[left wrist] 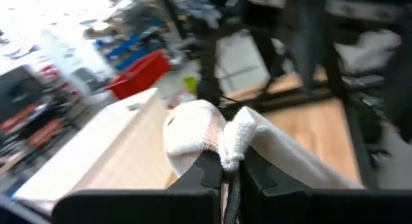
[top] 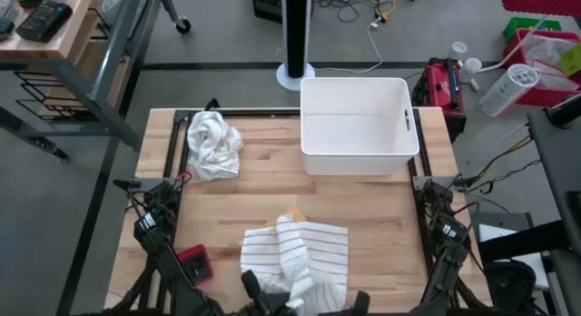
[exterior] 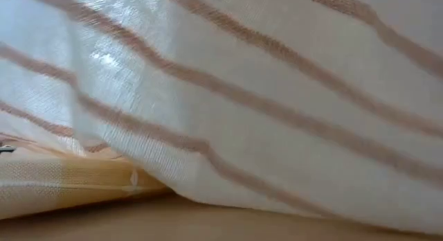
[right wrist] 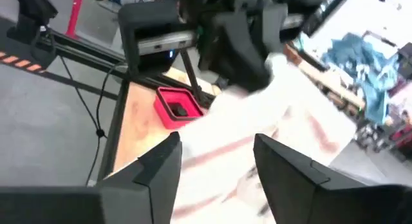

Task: Fold towel
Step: Fold the white kitchen towel

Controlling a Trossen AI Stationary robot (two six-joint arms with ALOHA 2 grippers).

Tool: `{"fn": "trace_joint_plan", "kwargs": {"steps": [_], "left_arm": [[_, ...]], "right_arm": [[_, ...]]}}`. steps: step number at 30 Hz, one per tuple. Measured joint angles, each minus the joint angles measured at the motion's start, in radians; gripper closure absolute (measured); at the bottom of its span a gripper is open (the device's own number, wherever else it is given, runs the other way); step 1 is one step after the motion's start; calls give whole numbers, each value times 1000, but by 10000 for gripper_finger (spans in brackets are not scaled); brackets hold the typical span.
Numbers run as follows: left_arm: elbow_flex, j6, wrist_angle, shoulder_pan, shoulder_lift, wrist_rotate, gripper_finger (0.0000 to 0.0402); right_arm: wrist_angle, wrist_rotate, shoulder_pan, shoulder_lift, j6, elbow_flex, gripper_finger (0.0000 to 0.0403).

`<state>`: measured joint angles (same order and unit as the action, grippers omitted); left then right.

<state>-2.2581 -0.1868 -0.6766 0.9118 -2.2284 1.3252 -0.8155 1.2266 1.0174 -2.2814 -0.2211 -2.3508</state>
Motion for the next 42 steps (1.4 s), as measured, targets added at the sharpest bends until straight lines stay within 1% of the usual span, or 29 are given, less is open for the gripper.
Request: {"fn": "trace_joint_plan", "kwargs": {"steps": [3, 6, 8, 12, 15, 18, 20, 24, 26, 28, 30, 32, 35, 37, 39, 42], "left_arm": [[0, -53, -1, -1, 0, 57, 397], [0, -80, 0, -2, 0, 79, 397], [0, -83, -1, -6, 0, 110, 397], [0, -81, -2, -23, 5, 159, 397], [0, -81, -5, -39, 13, 182, 396], [0, -56, -6, -49, 32, 240, 396], [0, -27, -5, -59, 55, 246, 396], [0, -31, -4, -78, 100, 235, 396], [0, -32, -3, -80, 119, 232, 396], [0, -32, -3, -82, 140, 228, 396], [0, -32, -2, -83, 162, 219, 396], [0, -25, -1, -88, 189, 186, 396], [0, -9, -2, -103, 231, 111, 396], [0, -10, -2, -116, 262, 48, 396], [-2, -10, 0, -128, 284, 7, 396], [-1, -9, -5, -147, 304, -2, 396]], "right_arm": [[-81, 8, -6, 0, -153, 0, 202], [-159, 24, -18, 0, -318, 1, 194], [-180, 23, -30, -5, -387, 4, 188], [-184, 14, -53, -25, -420, 6, 180], [-187, -26, -70, -39, -412, 7, 179], [-230, -56, -78, -56, -415, 7, 184], [-280, -57, -82, -71, -438, 9, 187], [-379, -46, -93, -88, -542, 10, 189], [-406, -44, -103, -101, -554, 10, 188], [-416, -49, -112, -114, -539, 13, 186], [-414, -41, -117, -131, -477, 14, 185], [-411, 17, -117, -142, -377, 14, 188], [-401, 133, -117, -158, -250, 14, 196], [-397, 188, -115, -167, -178, 14, 199], [-389, 220, -116, -173, -103, 14, 198], [-360, 260, -131, -184, -22, 14, 194]]}}
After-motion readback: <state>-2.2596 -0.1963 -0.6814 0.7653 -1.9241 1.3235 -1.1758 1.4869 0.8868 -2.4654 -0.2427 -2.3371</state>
